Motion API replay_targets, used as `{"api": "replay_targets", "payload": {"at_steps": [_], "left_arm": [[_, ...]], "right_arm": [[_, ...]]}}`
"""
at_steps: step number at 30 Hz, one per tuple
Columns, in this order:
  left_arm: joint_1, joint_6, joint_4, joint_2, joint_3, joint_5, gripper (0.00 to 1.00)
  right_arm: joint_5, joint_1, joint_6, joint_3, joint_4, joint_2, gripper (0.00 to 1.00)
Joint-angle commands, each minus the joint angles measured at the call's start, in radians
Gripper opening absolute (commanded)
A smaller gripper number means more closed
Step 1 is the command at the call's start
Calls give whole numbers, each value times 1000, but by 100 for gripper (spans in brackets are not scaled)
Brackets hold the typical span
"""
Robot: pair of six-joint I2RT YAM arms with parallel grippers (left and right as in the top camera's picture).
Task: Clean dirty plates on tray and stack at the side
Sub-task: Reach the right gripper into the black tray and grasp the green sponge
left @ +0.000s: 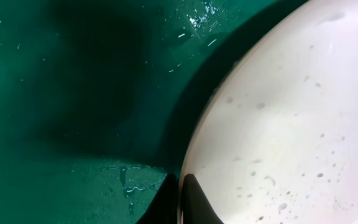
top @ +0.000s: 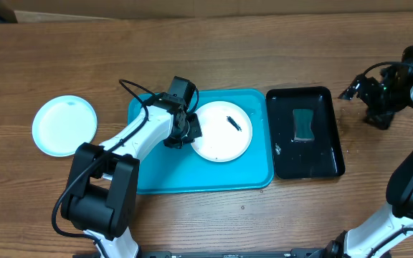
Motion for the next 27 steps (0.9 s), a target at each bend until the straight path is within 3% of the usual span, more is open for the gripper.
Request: {"api": "replay_targets", "payload": {"at_steps": [1,3,4,9,16,20,27], "left_arm": [[3,-17,3,17,11,-4,4],[2,-17,0,17,11,-3,4],[1,-17,0,17,10,-4,4],[-10,-17,6,18,10,-4,5],[-25,-17,6,18,10,-24,4],[-31,-17,6,18,10,-34,4],[-31,-17,6,18,10,-34,4]], "right_arm": [[-166,2,-18,16,-45,-9,71],[-164,20,-85,16,-89,-9,55],[-160,31,-112,16,-111,-9,54],[6,127,-144,16,-190,-9,64],[263,291,-139,16,-168,-5,65],[337,367,-139,-1,-108,1,72],[364,444,-139,-153,88,1,73]]}}
